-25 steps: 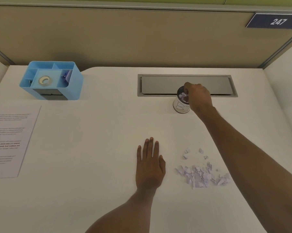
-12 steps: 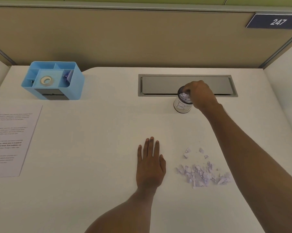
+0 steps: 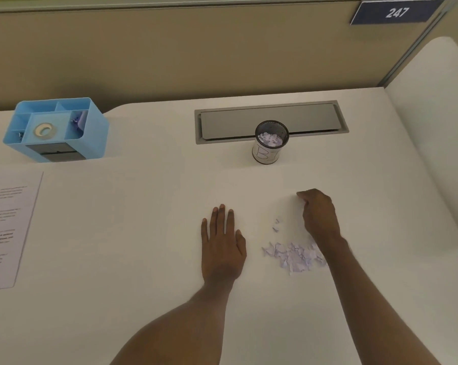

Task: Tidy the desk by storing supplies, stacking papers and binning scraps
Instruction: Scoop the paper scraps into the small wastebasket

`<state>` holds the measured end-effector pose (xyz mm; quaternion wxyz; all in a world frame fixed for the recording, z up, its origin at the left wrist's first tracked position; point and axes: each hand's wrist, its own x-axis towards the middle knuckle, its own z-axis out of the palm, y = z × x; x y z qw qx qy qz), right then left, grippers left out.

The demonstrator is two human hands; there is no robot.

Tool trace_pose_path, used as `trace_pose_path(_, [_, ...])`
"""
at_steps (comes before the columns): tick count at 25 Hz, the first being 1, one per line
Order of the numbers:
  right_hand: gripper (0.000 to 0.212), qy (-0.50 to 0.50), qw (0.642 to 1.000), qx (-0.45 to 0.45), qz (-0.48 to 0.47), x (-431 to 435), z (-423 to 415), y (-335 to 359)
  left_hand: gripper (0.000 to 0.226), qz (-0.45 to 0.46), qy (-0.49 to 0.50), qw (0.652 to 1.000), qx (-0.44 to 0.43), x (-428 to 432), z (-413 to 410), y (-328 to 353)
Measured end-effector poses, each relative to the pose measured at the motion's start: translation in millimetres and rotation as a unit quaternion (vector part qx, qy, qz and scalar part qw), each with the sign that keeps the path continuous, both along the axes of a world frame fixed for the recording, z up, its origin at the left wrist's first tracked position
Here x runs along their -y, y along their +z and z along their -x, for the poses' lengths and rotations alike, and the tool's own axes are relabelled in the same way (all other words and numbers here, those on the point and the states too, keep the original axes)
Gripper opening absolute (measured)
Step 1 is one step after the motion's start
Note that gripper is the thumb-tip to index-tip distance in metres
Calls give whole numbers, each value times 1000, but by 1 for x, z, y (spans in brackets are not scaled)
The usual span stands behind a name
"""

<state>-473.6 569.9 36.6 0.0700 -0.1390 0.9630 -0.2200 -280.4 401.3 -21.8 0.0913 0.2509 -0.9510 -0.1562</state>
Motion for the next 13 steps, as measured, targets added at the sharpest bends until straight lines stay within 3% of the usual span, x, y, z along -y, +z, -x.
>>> trace_pose_path(3, [40,42,999,7,15,-5,-30,-8,55,1,-2,1000,-12,0,0,0])
trace_pose_path(7, [25,-44,991,-20,126,-16,-36,7,55,2,0,1000,-13,0,0,0])
trace_pose_path(13, [55,-13,999,12,29,-22,-19,-1,55,3,2,1000,-10,-1,1,0])
